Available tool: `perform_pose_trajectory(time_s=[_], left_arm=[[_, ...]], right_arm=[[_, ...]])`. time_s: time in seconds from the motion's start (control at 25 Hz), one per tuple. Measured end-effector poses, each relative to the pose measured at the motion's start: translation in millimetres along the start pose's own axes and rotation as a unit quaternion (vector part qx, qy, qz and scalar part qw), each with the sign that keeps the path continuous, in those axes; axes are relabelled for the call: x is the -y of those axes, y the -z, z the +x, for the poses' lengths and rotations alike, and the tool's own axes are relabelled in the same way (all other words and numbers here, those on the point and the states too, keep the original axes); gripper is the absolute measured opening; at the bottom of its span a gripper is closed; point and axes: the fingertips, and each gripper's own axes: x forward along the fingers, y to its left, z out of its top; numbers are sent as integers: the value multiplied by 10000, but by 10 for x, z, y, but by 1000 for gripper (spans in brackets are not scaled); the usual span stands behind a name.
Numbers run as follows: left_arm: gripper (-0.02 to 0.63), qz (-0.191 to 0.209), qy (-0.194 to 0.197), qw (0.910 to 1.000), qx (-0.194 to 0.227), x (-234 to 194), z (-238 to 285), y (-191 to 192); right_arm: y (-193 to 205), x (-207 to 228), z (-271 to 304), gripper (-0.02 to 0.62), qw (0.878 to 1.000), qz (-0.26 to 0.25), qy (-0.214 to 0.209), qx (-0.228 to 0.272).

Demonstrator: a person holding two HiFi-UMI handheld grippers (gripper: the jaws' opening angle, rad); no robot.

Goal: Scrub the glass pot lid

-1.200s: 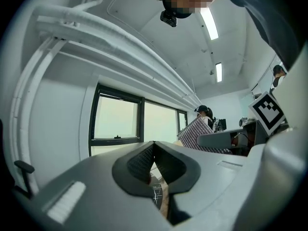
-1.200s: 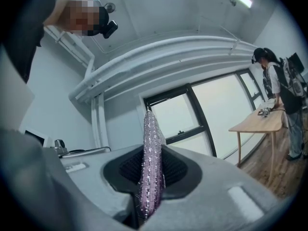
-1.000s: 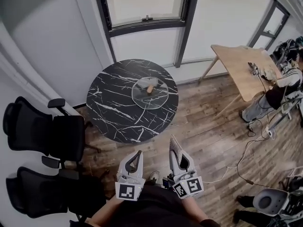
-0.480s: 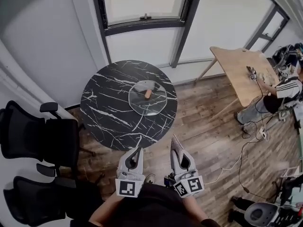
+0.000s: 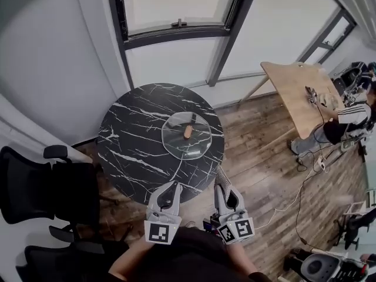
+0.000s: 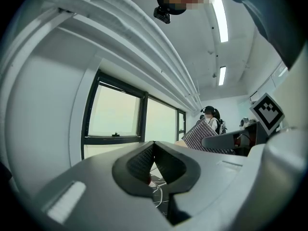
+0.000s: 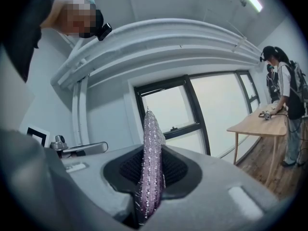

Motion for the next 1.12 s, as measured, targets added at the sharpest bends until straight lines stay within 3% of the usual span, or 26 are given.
perform_pose_trajectory(time_s=[0.16, 0.32, 0.48, 0.6, 0.8, 0.96, 1.12], left_arm=[[3, -65, 80, 9999, -31, -303, 157, 60], [3, 422, 311, 9986, 91, -501, 270, 21], [3, -139, 111, 9998, -93, -639, 408, 97], [3, 3, 88, 9995, -308, -673, 509, 209], [3, -98, -258, 9989, -389, -631, 906, 284], [3, 288, -466, 9983, -200, -642, 1307, 242], [3, 100, -983, 9936, -542, -594, 1506, 338]], right_arm=[[44, 32, 371, 75, 9998, 155, 136, -43], [97, 48, 587, 75, 9993, 213, 292, -121], [98, 136, 809, 75, 9993, 131, 277, -203], [200, 254, 928, 75, 9991, 177, 280, -265], [190, 654, 1309, 75, 9990, 14, -102, -429], [214, 942, 1705, 75, 9971, -14, -477, -600], [245, 1129, 1949, 75, 9917, 61, -945, -865]])
